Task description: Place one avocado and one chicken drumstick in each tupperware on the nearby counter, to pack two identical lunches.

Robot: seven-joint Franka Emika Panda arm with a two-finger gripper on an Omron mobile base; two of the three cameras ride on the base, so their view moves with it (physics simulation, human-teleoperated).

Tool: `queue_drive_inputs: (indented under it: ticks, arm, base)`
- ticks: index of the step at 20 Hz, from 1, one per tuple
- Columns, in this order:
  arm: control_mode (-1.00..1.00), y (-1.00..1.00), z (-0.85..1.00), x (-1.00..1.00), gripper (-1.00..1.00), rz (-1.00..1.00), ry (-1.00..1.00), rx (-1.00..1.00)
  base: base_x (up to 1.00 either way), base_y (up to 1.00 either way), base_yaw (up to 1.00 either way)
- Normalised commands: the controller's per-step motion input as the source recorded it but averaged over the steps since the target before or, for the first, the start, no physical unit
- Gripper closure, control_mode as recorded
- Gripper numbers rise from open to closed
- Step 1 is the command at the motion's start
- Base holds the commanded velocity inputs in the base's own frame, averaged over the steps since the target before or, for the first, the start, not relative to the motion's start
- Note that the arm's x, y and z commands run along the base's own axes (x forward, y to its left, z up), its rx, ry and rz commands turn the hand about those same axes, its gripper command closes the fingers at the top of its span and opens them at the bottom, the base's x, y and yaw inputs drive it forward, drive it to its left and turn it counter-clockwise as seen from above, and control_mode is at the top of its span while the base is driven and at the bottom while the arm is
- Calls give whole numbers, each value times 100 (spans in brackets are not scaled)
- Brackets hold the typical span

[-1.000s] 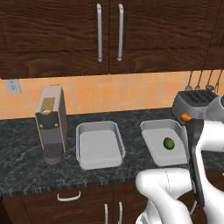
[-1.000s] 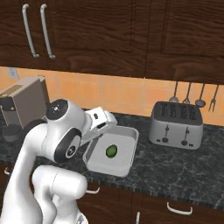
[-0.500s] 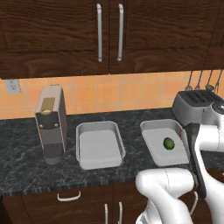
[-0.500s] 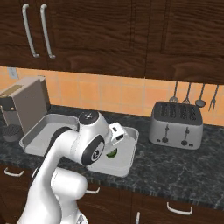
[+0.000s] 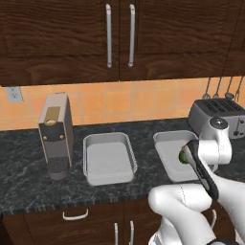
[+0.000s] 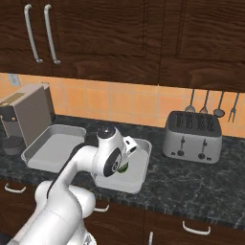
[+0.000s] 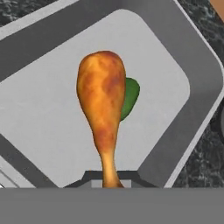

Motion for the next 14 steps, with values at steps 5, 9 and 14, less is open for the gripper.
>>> queue_drive_inputs:
  ticks: [5,9,14]
  arm:
    - [-100,-23,-33,86,100,4,0,3]
    - [-100,-39,-29,82,100,0,0,3]
    - [-100,-31,-22,75,100,0,3,3]
  base:
    - [0,0,0]
    - [0,0,0]
    - [0,0,0]
